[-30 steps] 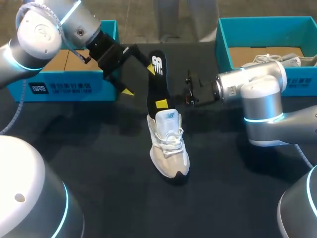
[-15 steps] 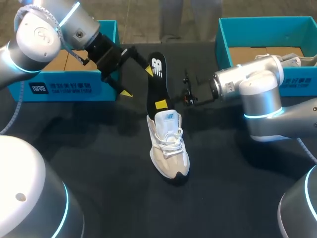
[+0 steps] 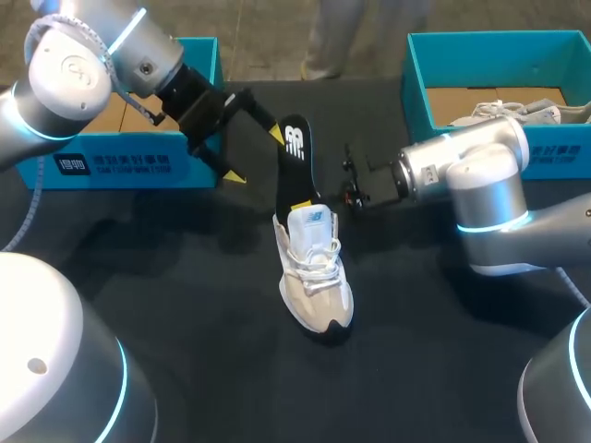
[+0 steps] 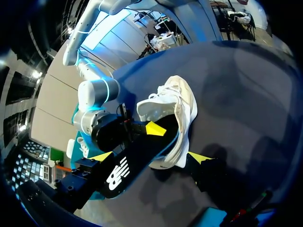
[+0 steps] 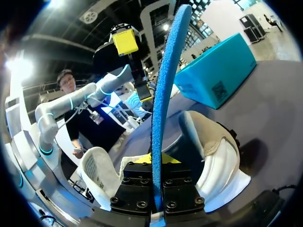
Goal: Take the shoe out of the shoebox, open the shoe tongue, remove and reinsert the insole, then place the shoe into the shoebox
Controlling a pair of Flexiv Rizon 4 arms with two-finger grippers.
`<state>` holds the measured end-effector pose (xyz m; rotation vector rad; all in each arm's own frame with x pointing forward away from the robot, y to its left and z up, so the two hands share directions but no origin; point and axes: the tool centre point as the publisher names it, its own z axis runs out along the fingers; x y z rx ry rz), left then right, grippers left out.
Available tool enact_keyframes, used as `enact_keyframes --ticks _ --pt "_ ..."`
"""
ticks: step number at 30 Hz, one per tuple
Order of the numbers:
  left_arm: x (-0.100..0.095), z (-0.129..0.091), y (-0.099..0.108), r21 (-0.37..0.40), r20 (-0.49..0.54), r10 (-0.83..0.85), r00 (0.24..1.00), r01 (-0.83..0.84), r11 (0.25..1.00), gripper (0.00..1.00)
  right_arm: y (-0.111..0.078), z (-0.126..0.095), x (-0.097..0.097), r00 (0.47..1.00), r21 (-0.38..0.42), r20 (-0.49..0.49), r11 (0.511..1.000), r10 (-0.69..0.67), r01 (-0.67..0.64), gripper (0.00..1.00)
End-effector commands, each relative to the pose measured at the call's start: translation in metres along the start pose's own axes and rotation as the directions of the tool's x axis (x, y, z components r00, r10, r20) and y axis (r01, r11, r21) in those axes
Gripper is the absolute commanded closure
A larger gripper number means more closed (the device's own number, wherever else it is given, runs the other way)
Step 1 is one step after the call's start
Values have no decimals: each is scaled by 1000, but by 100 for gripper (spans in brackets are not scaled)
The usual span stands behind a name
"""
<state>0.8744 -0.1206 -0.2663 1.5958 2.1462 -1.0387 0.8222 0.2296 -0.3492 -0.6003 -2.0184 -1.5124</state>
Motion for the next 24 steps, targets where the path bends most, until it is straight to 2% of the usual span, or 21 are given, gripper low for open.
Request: enact_keyframes --ticks 1,3,4,5,7,8,13,21,23,24 --pt "0 0 1 6 0 1 1000 -1 1000 0 -4 3 3 1000 6 7 1000 7 -7 100" --pt "0 1 1 9 1 1 1000 -1 1000 0 -2 3 6 1000 7 10 1000 4 -4 100" --pt "0 1 2 11 1 1 1000 -1 1000 0 0 2 7 1000 8 12 1000 -2 2 95" --pt "-1 2 2 12 1 2 1000 -2 1000 0 3 2 8 1000 11 14 1000 -7 6 80" --pt "-1 2 2 15 1 4 1000 -4 1000 0 6 2 9 1000 15 18 1000 -18 18 65" --pt "-1 2 2 16 2 6 1000 -6 1000 0 8 1 10 1000 19 20 1000 -22 22 64" --pt "-1 2 2 17 10 12 1000 -12 1000 0 20 0 13 999 32 29 999 -43 42 66" --pt "0 2 2 25 12 14 1000 -14 1000 0 37 0 9 998 62 16 996 -68 67 71" --pt "0 1 2 26 11 13 1000 -13 1000 0 39 3 5 999 95 -2 994 -52 52 82" --pt "0 2 2 27 11 12 1000 -12 1000 0 39 3 4 999 104 -7 993 -50 50 91"
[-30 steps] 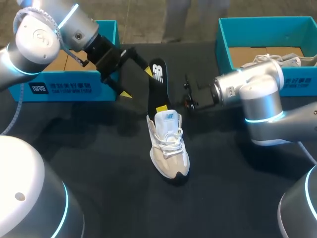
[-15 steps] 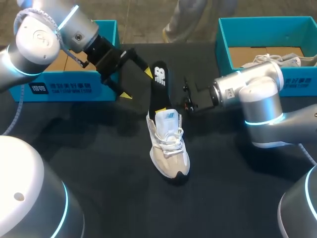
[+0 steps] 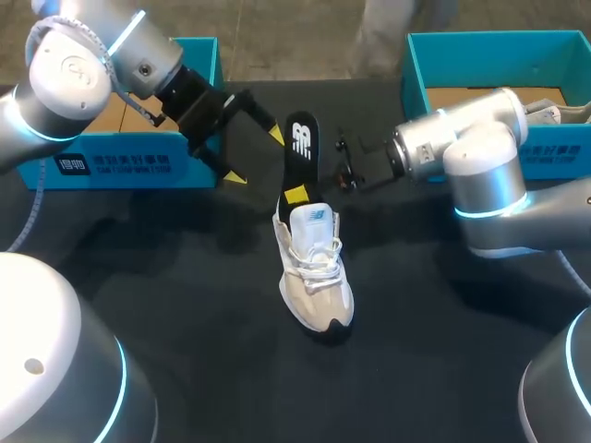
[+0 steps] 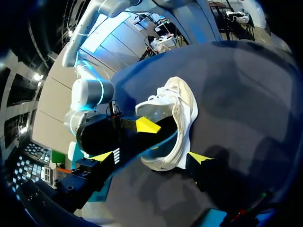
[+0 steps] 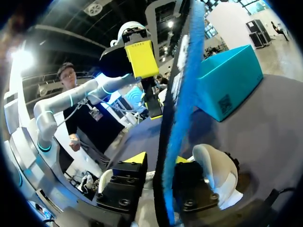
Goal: Take the shoe out of the shoebox, open the shoe tongue, remove and reinsert the insole, then place the shoe into the shoebox
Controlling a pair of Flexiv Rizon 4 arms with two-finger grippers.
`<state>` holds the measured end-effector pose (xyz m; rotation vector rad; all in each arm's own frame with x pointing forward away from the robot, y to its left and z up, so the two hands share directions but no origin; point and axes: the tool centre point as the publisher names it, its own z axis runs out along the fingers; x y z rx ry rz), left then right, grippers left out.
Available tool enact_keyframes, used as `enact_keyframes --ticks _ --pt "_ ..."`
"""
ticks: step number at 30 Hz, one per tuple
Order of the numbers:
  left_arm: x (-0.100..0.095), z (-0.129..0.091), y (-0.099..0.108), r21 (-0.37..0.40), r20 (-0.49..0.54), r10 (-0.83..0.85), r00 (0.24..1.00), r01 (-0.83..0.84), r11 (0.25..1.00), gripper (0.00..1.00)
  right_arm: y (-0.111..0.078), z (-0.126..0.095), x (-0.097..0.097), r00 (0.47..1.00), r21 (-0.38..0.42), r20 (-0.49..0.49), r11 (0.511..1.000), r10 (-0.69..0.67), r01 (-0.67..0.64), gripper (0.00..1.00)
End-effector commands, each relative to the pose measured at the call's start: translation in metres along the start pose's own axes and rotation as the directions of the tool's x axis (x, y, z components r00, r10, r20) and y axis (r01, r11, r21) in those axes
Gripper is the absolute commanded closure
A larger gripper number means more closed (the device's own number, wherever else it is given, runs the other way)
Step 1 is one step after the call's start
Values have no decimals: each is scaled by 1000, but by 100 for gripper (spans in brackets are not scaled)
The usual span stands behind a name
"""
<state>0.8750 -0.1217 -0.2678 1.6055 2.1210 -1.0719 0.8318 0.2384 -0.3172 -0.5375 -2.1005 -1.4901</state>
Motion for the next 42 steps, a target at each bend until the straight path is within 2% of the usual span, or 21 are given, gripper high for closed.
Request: enact_keyframes --ticks 1,8,19,32,42 --pt "1 0 1 3 -4 0 1000 0 1000 0 7 4 -11 1000 59 -28 998 14 -12 100" --pt "0 0 2 3 -8 2 1000 -2 1000 0 4 8 -15 997 131 -53 990 51 -43 100" --pt "-3 2 5 6 -12 7 1000 -7 1000 0 -10 10 -8 994 162 -57 983 96 -85 100" --pt "-3 3 8 11 -14 2 1000 -2 1000 0 -24 17 -5 981 264 -71 952 180 -156 100" --pt "-5 4 9 16 -14 4 1000 -4 1000 0 -35 18 -1 975 257 -71 949 209 -184 100"
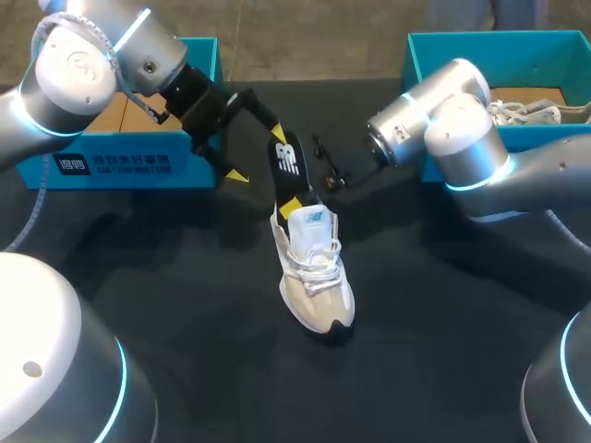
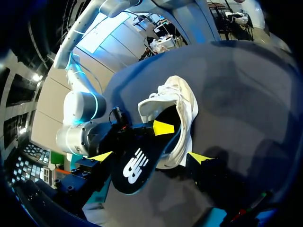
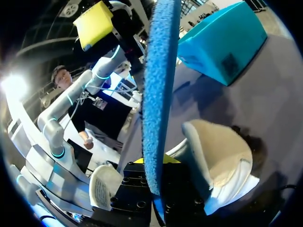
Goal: Take the shoe out of the shoebox, open the shoe tongue, remove and reinsert the insole, then place the shoe into the shoebox
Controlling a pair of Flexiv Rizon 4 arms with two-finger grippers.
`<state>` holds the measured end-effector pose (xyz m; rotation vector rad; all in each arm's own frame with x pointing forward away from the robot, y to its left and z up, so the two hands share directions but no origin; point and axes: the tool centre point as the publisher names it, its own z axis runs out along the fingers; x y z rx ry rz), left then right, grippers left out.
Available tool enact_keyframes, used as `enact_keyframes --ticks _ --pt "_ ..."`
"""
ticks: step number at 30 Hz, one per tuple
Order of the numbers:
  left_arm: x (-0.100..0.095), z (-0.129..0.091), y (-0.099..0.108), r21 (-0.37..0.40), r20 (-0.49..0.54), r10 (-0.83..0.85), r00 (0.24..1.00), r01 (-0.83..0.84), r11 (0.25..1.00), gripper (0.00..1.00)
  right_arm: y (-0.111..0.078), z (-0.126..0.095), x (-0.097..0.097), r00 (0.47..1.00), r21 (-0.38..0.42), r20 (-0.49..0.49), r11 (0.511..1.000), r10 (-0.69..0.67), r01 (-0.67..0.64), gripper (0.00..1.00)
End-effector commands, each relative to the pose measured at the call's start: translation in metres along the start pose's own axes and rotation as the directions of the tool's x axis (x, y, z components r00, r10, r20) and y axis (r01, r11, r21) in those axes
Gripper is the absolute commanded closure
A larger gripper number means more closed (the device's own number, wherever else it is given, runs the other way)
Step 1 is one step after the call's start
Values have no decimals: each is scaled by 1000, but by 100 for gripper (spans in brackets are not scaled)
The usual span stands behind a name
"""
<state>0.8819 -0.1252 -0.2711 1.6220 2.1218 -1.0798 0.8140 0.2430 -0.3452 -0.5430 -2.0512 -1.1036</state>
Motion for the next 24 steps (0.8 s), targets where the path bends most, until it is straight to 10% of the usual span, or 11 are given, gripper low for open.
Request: enact_keyframes --ticks 1,4,24 --pt "-2 0 2 5 -4 1 1000 -1 1000 0 -5 4 1 1000 -5 7 1000 4 -4 100" --pt "-3 1 2 8 -5 2 1000 -2 1000 0 -2 -1 4 999 -26 30 1000 -12 13 82" --pt "-4 0 1 17 0 3 1000 -3 1000 0 8 -17 13 992 -130 107 988 -66 80 69"
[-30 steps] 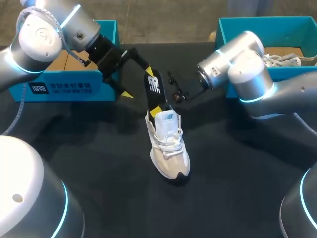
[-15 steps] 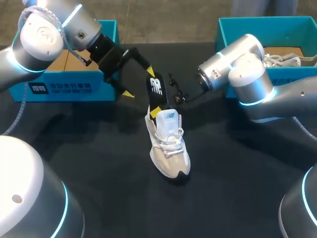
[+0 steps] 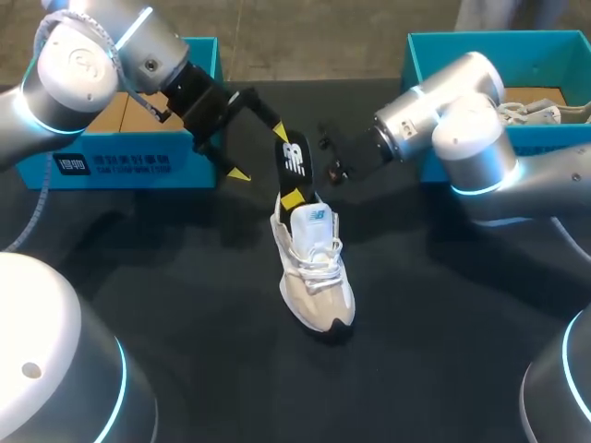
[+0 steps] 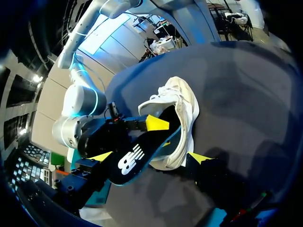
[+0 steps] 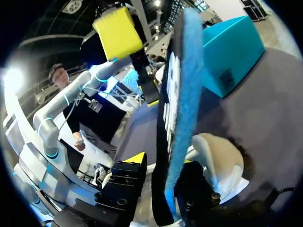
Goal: Take the shoe out of the shoebox, open the shoe tongue, remove and reinsert the insole, then place the shoe into the shoebox
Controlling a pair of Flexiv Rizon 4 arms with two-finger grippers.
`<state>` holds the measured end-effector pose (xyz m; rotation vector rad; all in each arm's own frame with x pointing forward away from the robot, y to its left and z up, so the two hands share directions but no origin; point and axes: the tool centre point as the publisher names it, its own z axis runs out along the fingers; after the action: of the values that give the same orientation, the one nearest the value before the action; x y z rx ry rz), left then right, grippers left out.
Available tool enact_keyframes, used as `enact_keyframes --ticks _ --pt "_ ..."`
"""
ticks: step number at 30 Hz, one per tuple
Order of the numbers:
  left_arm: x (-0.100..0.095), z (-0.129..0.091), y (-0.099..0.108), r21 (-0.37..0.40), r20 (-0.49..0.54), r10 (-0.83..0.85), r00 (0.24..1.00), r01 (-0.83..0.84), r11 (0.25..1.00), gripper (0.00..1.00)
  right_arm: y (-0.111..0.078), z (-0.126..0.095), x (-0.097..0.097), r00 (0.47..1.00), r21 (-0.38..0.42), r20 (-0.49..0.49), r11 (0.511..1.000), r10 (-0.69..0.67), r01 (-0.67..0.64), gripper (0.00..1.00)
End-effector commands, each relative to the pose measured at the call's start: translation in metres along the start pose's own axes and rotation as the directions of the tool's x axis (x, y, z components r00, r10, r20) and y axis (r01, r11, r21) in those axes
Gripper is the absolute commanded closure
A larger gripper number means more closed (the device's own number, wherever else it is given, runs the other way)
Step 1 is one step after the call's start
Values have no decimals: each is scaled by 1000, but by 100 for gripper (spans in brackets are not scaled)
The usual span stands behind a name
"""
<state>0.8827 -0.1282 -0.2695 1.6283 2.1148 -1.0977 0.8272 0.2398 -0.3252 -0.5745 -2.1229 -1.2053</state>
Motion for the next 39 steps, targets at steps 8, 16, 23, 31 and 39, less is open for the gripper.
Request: enact_keyframes --ticks 8,16,23,31,39 --pt "-1 -1 1 4 -2 1 1000 -1 1000 0 -15 -2 7 999 -119 46 993 1 5 72" --pt "-3 -1 0 6 -3 4 1000 -4 1000 0 -9 1 2 1000 -73 22 997 17 -15 100" --pt "-2 -1 0 6 -4 2 1000 -2 1000 0 -18 1 -1 997 15 -8 997 80 -80 100" --pt "-1 -1 0 7 -2 -2 1000 2 1000 0 -34 7 5 989 75 -31 987 145 -143 100" --pt "-2 3 0 15 -4 0 1000 0 1000 0 -43 10 11 984 73 -36 983 173 -170 100"
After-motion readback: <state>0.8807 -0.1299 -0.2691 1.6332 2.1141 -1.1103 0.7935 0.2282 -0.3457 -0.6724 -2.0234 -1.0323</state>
